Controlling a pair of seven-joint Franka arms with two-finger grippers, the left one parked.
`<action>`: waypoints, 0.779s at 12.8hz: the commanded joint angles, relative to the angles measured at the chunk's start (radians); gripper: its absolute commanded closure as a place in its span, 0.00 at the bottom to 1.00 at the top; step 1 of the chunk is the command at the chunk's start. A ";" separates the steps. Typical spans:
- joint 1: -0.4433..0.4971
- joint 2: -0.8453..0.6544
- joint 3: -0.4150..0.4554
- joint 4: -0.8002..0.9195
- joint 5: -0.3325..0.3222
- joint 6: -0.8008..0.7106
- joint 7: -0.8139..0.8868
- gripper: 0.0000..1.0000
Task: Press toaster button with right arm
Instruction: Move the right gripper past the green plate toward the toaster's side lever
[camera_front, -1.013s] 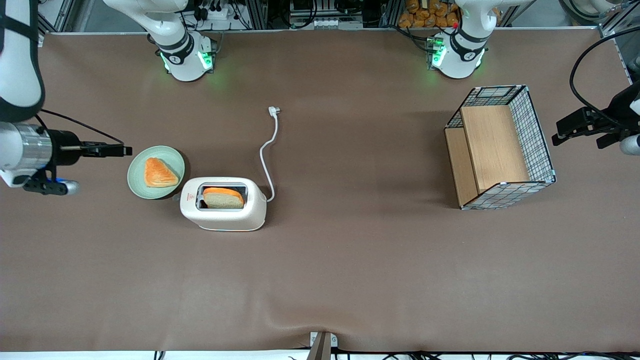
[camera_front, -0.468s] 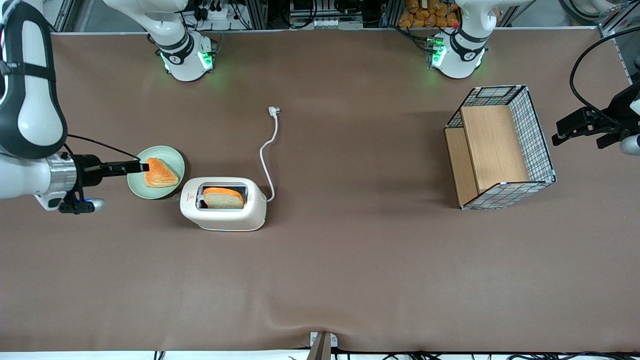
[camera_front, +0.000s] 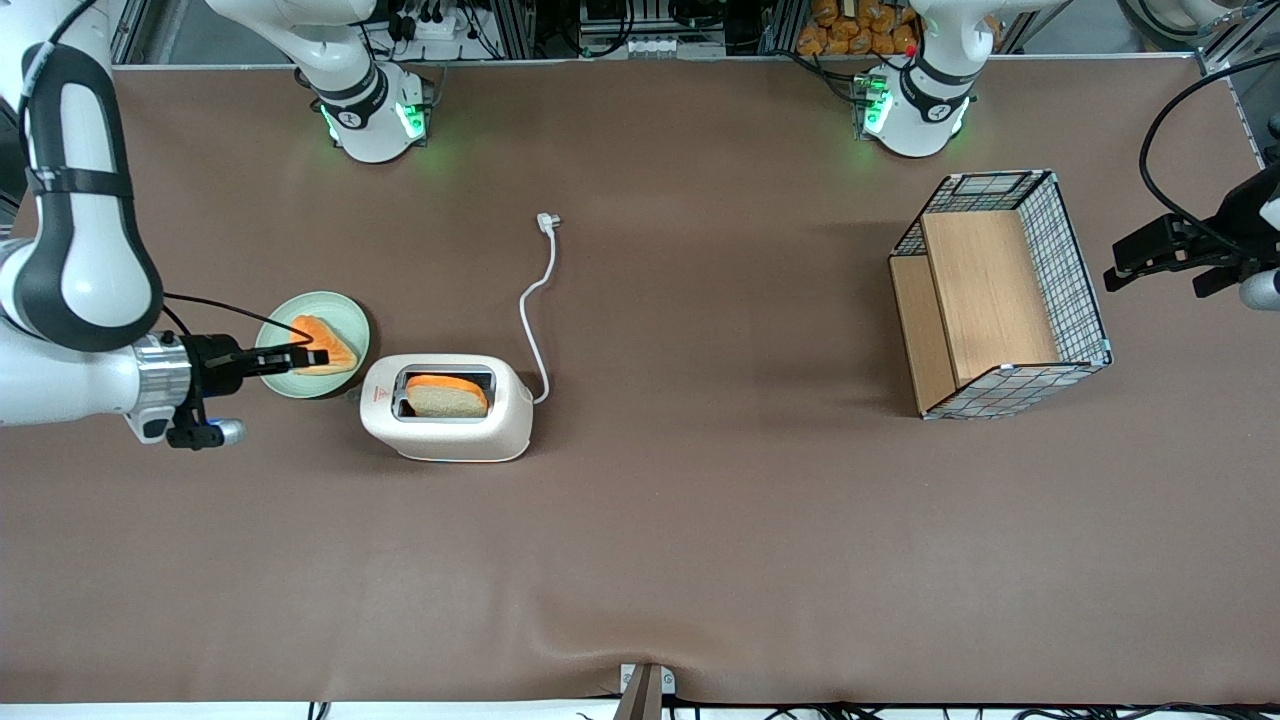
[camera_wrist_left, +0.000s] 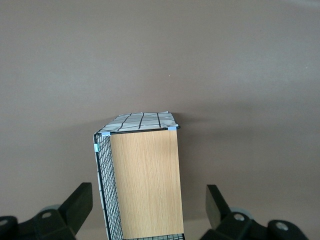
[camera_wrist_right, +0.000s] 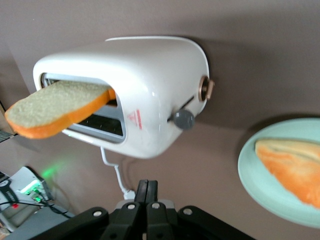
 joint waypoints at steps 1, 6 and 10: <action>-0.002 0.036 -0.004 0.003 0.066 0.027 -0.088 1.00; -0.008 0.045 -0.004 0.001 0.120 0.066 -0.113 1.00; -0.034 0.086 -0.004 -0.003 0.146 0.069 -0.177 1.00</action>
